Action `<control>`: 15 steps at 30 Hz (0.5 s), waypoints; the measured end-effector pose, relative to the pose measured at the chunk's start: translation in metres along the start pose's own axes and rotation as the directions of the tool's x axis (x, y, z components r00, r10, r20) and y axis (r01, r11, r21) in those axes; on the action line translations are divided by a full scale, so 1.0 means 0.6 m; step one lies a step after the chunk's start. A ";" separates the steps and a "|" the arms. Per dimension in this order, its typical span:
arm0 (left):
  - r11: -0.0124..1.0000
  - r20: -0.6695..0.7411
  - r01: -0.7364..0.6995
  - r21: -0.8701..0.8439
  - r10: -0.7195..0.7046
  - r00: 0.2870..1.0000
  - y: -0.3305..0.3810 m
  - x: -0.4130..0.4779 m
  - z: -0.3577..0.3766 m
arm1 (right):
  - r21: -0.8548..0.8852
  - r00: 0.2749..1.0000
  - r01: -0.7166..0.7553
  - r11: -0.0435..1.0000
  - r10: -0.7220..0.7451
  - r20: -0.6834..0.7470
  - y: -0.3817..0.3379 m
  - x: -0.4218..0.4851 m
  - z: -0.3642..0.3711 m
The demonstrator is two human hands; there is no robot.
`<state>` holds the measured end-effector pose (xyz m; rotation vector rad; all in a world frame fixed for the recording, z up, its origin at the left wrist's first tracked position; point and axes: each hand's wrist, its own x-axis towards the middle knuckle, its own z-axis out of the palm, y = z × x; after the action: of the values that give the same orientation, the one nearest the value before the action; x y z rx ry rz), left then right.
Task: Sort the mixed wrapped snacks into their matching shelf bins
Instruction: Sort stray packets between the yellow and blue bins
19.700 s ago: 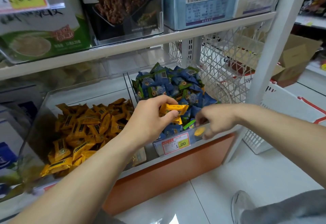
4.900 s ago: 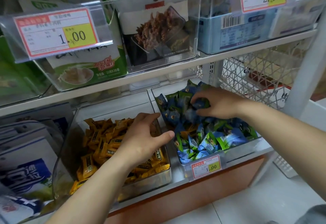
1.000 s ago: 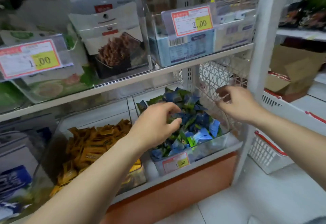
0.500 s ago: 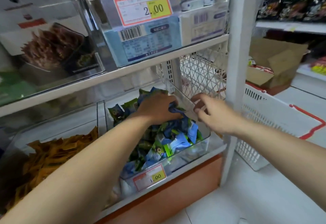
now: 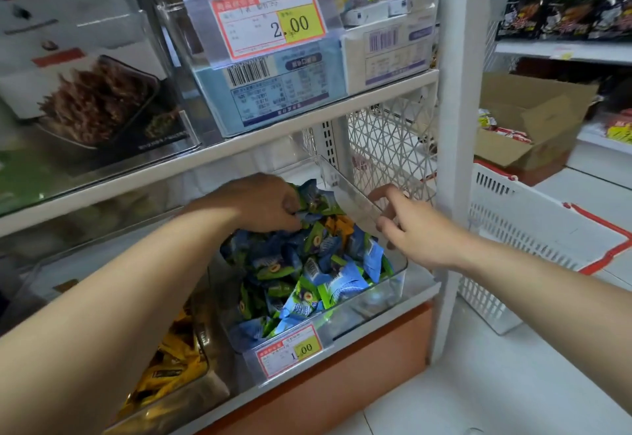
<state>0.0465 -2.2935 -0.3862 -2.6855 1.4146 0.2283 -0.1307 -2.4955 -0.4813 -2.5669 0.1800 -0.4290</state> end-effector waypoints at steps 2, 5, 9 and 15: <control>0.964 -0.208 -0.113 -0.242 0.062 0.976 0.026 0.021 0.007 | 0.012 1.000 -0.004 1.000 0.004 0.005 0.000 0.001 0.000; 0.907 -0.241 -0.194 -0.373 0.107 0.964 0.072 0.056 0.037 | 0.028 1.000 -0.015 1.000 0.014 0.006 0.000 0.001 0.000; 0.982 -0.054 -0.093 -0.163 0.086 0.995 0.092 0.091 0.085 | 0.042 1.000 0.003 0.999 -0.003 -0.004 -0.001 0.000 -0.001; 0.988 0.043 -0.152 -0.021 0.153 0.987 0.070 0.088 0.093 | 0.061 1.000 0.010 0.998 -0.011 0.019 -0.001 -0.003 -0.005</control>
<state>0.0362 -2.3512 -0.4514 -2.5699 1.6138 0.3120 -0.1336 -2.4959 -0.4789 -2.5123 0.1444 -0.4066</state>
